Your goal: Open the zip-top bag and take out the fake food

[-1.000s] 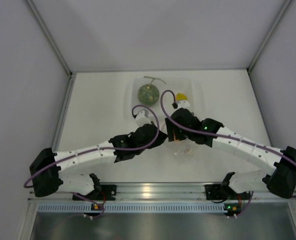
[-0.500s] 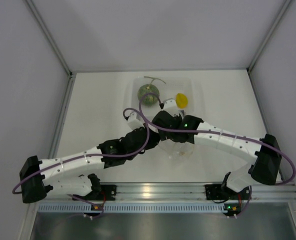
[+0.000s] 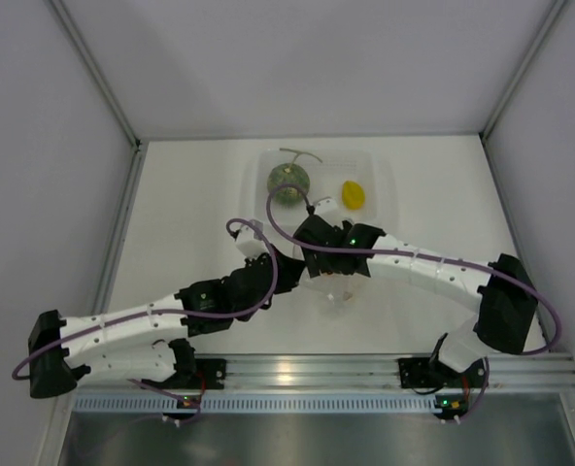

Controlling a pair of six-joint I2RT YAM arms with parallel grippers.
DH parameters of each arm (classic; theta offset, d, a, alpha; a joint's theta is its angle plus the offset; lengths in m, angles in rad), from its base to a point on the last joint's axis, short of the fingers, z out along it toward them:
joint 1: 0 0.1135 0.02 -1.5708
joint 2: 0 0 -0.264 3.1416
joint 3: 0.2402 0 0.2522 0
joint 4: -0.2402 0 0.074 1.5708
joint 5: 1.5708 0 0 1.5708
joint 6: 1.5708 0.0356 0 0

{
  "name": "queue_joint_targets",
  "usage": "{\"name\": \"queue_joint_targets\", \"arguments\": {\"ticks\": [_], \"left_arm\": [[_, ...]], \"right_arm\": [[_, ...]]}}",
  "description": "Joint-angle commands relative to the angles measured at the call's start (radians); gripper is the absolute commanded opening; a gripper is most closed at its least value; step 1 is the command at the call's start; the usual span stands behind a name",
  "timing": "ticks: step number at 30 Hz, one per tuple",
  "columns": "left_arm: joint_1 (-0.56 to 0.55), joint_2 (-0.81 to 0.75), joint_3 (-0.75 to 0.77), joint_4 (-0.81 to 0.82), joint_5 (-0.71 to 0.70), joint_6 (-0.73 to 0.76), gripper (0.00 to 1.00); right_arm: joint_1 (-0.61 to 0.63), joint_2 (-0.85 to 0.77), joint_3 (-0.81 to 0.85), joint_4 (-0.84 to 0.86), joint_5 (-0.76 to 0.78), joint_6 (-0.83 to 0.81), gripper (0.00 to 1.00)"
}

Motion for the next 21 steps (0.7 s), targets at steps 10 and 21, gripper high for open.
{"name": "queue_joint_targets", "arguments": {"ticks": [10,21], "left_arm": [[-0.007,-0.003,0.059,0.079,-0.022,0.192,0.0],[-0.007,0.02,0.051,0.058,-0.006,0.193,0.0]], "right_arm": [[0.034,-0.05,-0.04,0.148,-0.217,-0.208,0.37],[0.044,-0.256,-0.1,0.207,-0.221,-0.301,0.35]]}}
